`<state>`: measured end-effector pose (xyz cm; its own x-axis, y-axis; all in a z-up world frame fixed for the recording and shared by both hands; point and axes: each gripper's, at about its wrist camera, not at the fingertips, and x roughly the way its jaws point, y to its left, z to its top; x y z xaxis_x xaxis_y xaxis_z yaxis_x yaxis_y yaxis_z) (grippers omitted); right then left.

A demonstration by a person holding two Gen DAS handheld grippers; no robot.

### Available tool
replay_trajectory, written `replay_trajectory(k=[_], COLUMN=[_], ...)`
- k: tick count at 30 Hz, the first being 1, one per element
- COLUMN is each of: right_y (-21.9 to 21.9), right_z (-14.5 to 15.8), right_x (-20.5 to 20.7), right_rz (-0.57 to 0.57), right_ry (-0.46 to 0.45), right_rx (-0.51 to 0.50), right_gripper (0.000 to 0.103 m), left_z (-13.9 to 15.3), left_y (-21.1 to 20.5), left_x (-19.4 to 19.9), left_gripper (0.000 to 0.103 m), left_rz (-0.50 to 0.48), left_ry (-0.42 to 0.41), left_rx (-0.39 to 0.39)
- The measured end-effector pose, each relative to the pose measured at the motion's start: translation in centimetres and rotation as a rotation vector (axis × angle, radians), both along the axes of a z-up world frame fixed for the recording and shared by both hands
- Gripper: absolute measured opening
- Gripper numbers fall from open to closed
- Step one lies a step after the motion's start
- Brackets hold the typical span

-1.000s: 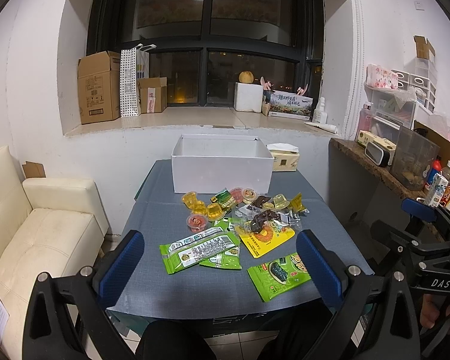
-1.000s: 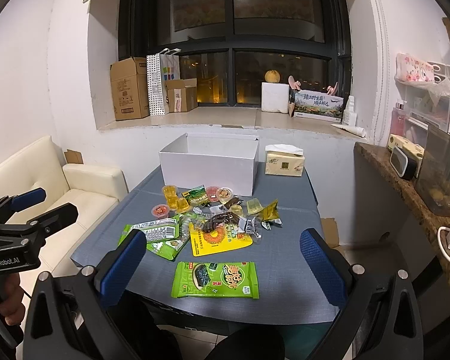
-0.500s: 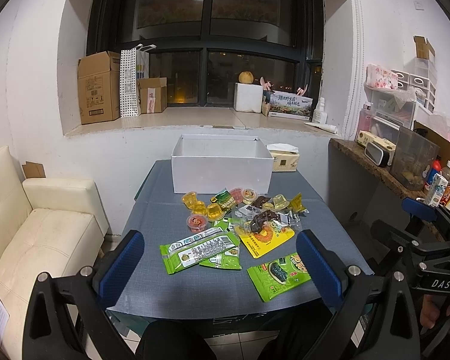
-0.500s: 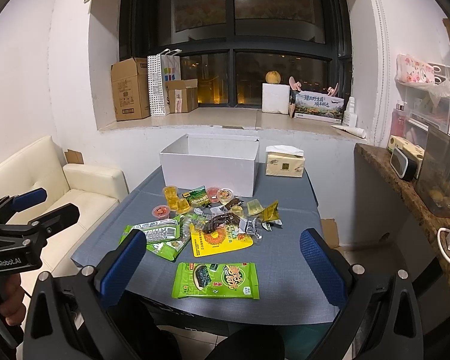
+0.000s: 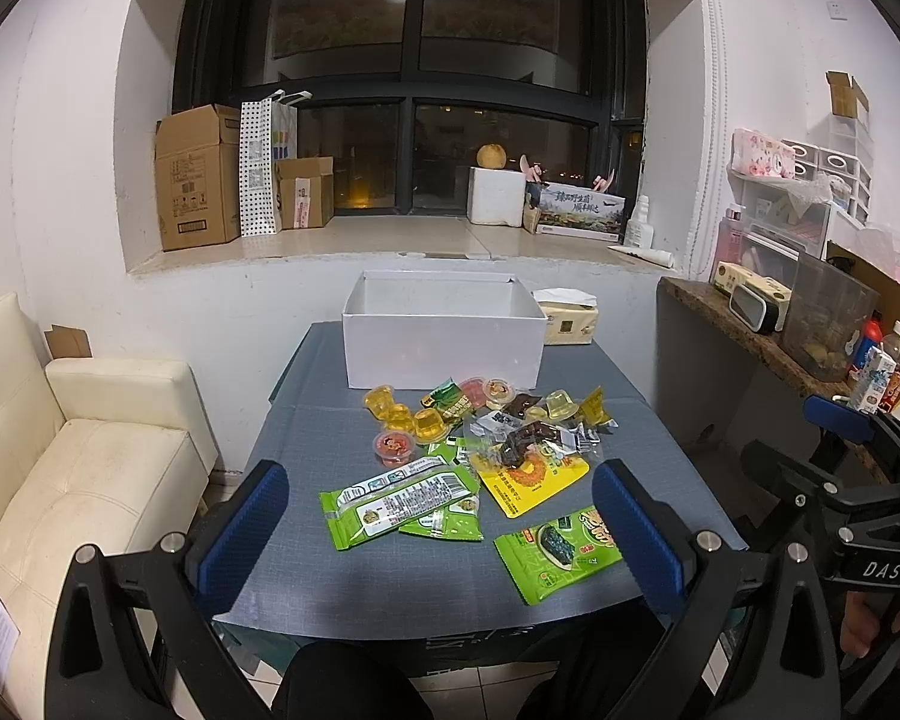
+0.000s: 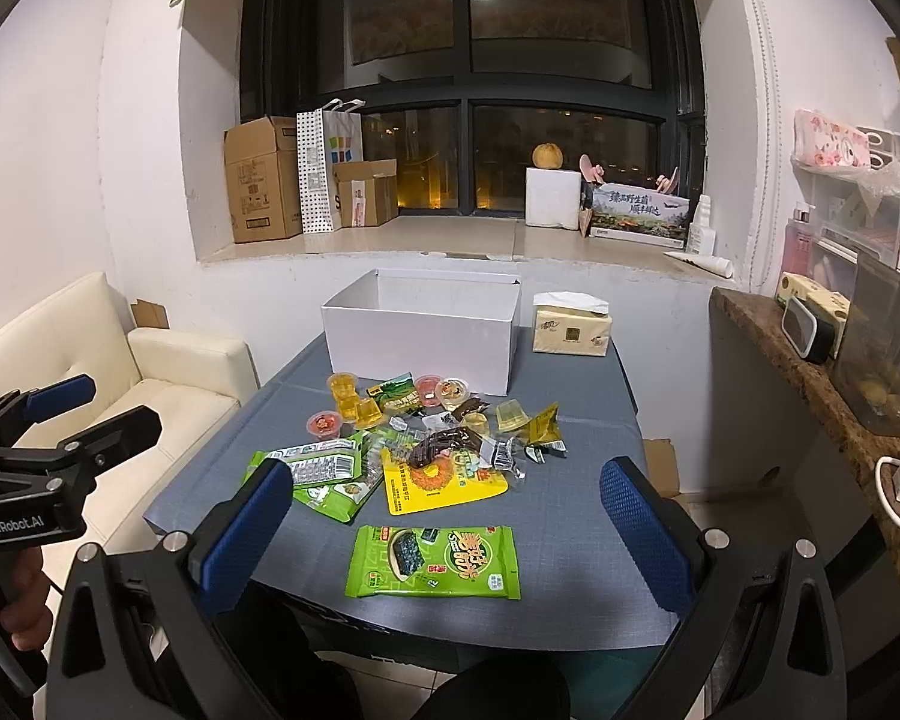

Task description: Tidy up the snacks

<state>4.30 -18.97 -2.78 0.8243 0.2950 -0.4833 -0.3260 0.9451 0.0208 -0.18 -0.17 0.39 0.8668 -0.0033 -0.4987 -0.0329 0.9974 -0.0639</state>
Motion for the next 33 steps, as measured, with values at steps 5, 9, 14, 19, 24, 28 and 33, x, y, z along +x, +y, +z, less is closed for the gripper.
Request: replay_trajectory(k=[5, 9, 14, 19, 24, 28, 33], right_y=[-0.1, -0.4, -1.2, -2.6, -4.2, -4.4, -4.2], right_z=[-0.1, -0.5, -2.1, -4.8, -8.2, -11.0, -14.5], right_x=[0.0, 1.1, 5.2, 11.1, 17.5, 22.2, 27.9], right_rz=[-0.004, 0.012, -0.007, -0.052, -0.057, -0.061, -0.073], right_ry=[0.001, 0.017, 0.065, 0.129, 0.206, 0.279, 0.386], right_rx=[-0.001, 0.021, 0.010, -0.003, 0.028, 0.029, 0.020], right_gripper=[0.103, 0.103, 0.103, 0.103, 0.103, 0.103, 0.073], left_z=[0.0, 0.0, -0.6, -1.4, -2.4, -3.6, -5.2], left_y=[0.1, 0.2, 0.4, 0.5, 0.9, 1.4, 1.8], left_x=[0.0, 0.1, 0.8, 1.9, 2.9, 4.6, 6.8], left_gripper=[0.103, 0.103, 0.103, 0.103, 0.103, 0.103, 0.103], left_rz=[-0.003, -0.005, -0.007, -0.015, -0.021, -0.018, -0.009], left_ry=[0.000, 0.002, 0.016, 0.033, 0.046, 0.074, 0.114], left_rx=[0.000, -0.006, -0.022, -0.026, -0.026, -0.027, -0.034])
